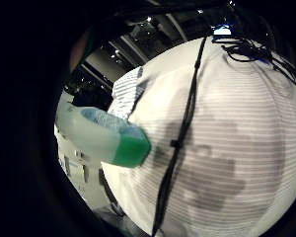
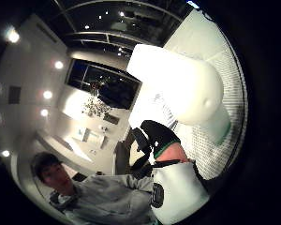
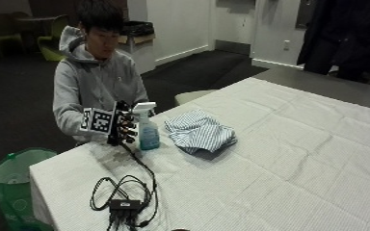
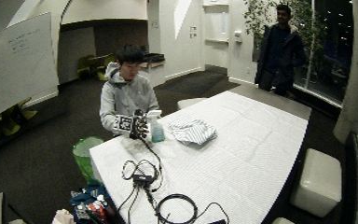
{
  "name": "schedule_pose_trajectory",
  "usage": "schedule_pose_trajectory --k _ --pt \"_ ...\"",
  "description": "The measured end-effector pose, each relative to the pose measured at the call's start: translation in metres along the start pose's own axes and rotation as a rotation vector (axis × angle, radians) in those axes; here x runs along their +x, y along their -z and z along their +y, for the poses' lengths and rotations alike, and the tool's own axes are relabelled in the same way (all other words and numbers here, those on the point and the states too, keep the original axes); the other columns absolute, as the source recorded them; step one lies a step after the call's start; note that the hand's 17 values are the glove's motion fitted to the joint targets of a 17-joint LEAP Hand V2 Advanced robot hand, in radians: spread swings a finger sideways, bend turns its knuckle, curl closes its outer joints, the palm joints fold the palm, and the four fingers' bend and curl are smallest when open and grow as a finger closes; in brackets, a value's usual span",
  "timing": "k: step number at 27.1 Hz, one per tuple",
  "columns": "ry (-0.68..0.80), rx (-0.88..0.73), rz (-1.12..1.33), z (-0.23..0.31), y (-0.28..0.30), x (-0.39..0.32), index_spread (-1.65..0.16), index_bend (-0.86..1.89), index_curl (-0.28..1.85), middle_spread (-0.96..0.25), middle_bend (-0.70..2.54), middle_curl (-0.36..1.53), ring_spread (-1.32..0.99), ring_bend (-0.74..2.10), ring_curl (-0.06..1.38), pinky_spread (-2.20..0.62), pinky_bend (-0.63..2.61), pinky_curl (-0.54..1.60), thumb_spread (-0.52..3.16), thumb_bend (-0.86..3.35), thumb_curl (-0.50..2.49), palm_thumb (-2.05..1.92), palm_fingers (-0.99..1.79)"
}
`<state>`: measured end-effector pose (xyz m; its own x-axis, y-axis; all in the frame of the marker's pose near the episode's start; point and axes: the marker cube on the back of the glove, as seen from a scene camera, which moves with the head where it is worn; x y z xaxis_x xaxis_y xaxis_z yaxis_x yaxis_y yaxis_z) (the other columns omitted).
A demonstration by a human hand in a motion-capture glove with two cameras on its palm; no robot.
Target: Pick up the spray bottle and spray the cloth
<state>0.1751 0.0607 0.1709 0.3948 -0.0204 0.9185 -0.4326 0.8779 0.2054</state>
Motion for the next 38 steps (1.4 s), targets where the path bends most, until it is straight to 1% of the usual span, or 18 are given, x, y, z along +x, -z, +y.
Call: schedule_pose_trajectory --k 4,23,30,38 --pt "-0.008 -0.027 -0.016 0.001 -0.006 0.000 -0.30 0.11 0.16 0.02 0.20 0.34 0.09 0.41 0.28 0.25 0.69 0.36 0.91 -0.03 0.32 0.57 0.01" --pt "-0.062 0.007 -0.178 -0.010 -0.028 -0.002 -0.29 0.13 0.17 0.03 0.20 0.34 0.09 0.41 0.28 0.24 0.68 0.35 0.89 -0.03 0.32 0.57 0.01" --pt "-0.108 0.013 -0.277 -0.015 -0.036 -0.001 -0.29 0.13 0.18 0.03 0.20 0.33 0.08 0.43 0.29 0.24 0.66 0.34 0.89 -0.03 0.32 0.59 0.04" --pt "-0.118 -0.006 -0.295 -0.016 -0.044 0.000 -0.29 0.13 0.19 0.02 0.20 0.33 0.07 0.43 0.29 0.24 0.65 0.34 0.89 -0.03 0.32 0.59 0.07"
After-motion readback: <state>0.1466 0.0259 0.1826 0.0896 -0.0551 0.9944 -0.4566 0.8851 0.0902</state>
